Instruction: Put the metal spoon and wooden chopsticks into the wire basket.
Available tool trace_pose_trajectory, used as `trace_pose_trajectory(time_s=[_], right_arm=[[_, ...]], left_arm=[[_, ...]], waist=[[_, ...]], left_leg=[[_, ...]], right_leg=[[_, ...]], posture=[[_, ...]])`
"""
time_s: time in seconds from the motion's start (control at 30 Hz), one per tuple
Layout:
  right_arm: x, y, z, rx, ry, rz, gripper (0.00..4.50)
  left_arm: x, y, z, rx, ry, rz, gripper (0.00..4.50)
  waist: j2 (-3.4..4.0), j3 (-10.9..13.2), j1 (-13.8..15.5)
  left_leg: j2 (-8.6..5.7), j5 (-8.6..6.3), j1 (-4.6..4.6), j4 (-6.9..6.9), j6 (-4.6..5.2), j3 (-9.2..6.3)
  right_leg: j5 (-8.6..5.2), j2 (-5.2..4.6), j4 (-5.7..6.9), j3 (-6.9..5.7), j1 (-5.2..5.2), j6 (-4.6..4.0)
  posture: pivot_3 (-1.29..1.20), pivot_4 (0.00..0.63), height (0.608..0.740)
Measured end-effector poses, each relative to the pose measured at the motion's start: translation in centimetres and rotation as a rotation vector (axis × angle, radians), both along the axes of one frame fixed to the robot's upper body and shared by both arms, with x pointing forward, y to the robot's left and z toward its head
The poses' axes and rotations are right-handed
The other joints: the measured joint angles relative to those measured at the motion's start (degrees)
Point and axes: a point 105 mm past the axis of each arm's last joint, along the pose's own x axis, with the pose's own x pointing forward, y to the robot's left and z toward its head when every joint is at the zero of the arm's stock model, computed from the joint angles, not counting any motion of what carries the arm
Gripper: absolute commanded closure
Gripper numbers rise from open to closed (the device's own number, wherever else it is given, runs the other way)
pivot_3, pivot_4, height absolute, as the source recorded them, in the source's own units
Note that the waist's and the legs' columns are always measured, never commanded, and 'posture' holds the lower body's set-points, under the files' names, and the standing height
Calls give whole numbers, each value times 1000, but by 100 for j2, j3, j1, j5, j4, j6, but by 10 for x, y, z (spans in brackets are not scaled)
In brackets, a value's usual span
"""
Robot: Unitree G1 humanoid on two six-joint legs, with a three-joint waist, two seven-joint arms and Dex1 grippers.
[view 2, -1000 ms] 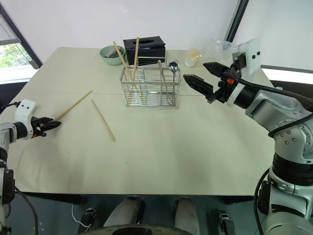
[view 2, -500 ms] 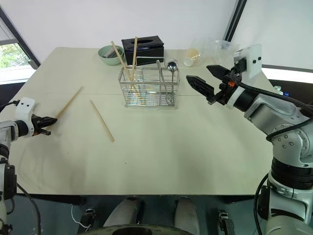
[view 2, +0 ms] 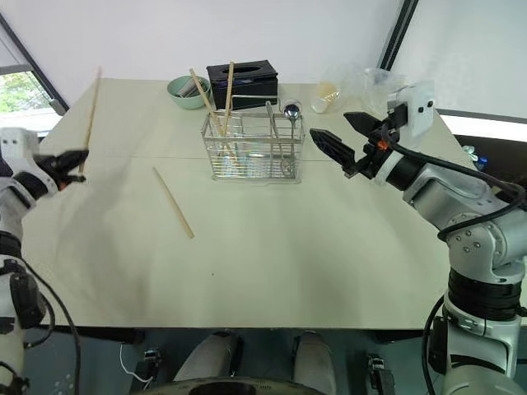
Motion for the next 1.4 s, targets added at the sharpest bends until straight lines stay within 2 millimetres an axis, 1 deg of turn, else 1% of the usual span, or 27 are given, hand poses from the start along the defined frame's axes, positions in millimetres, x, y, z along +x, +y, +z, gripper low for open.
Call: trace_pose_trajectory(time_s=[0.1,0.2,0.3,0.37,0.47,0.57,0.67,0.7,0.73,0.8,0.93,1.0,1.07,1.17,1.23,1.33,1.4], right_arm=[[0,1,-1,5,-3,-7,0],[0,5,-3,14,-12,-1,0],[0,6,-4,14,-19,-5,0],[0,6,-4,16,-27,-11,0],[1,6,-5,25,-33,-15,0],[1,6,-9,26,-21,-15,0],[1,8,-12,33,-16,-15,0],[1,8,-12,34,-15,-17,0],[2,8,-12,35,-14,-19,0],[2,7,-12,37,-14,-25,0],[1,6,-11,37,-20,-44,0],[0,6,-10,38,-28,-50,0],[-3,2,-10,39,-31,-70,0],[-8,-2,-14,42,-19,-99,0],[-11,-4,-13,44,-24,-115,0],[-15,-6,-9,51,-40,-134,0],[-17,-9,-10,55,-34,-152,0]], left_arm=[[-3,-25,16,-98,-58,-71,4452],[-13,-62,34,-229,-88,-204,4452],[-25,-85,54,-241,-114,-293,4452],[-31,-96,62,-227,-122,-339,4452],[-37,-108,65,-187,-110,-384,4452],[-38,-113,75,-150,-145,-387,4452],[-27,-115,93,-148,-235,-323,4452],[-20,-118,99,-155,-272,-296,4452],[-15,-121,100,-158,-292,-276,4452],[-4,-129,94,-166,-299,-251,4452],[21,-162,69,-215,-273,-263,4452],[28,-171,60,-210,-263,-266,4452],[35,-177,59,-207,-277,-267,4452],[48,-196,56,-193,-292,-286,4452],[55,-210,49,-167,-285,-310,4452],[59,-222,39,-138,-277,-335,4452],[61,-230,32,-118,-270,-353,4452]], waist=[[-8,-5,-32],[-10,-6,-93],[-6,-4,-116],[-1,-1,-127],[1,0,-115],[3,1,-98],[-1,-1,-41],[-1,-1,-4],[-1,-1,24],[-3,-2,42],[-4,-3,47],[-5,-3,11],[-6,-4,9],[-5,-4,30],[-5,-4,31],[-5,-3,21],[-5,-3,23]], left_leg=[[0,0,0,0,0,-1],[4,0,0,0,0,-5],[4,0,3,0,-1,-5],[4,0,7,0,-1,-1],[8,0,8,0,-1,-3],[7,0,8,0,-1,-3],[2,0,8,4,-1,-2],[-2,0,8,5,-1,-1],[-4,0,8,6,-1,0],[-9,0,7,7,-1,-1],[-14,0,-1,14,-1,-2],[-15,0,-4,14,-1,-1],[-13,0,-3,13,-1,-3],[-12,0,-3,12,0,-5],[-14,0,-3,12,1,-5],[-15,-1,-2,13,2,-4],[-14,-1,-2,12,3,-5]], right_leg=[[0,1,-4,1,2,0],[0,3,-5,4,5,0],[0,6,-5,3,8,0],[0,7,-4,2,19,0],[0,10,-3,1,17,-1],[0,11,-5,1,14,-2],[0,9,-10,0,17,-2],[1,6,-12,1,18,-3],[1,4,-12,2,19,-2],[1,1,-13,2,22,-2],[1,-2,-19,2,32,-2],[2,-3,-19,3,41,-1],[2,-1,-18,3,37,0],[2,1,-18,1,38,0],[3,-1,-19,1,40,3],[6,0,-21,2,42,9],[8,1,-21,1,40,13]], posture=[[0,150,643],[0,150,643],[0,150,643],[0,150,643],[0,150,643],[0,150,643],[0,150,643],[0,150,643],[0,150,643],[0,150,643],[0,150,643],[0,150,643],[0,150,643],[0,150,643],[0,150,643],[0,150,643],[0,150,643]])
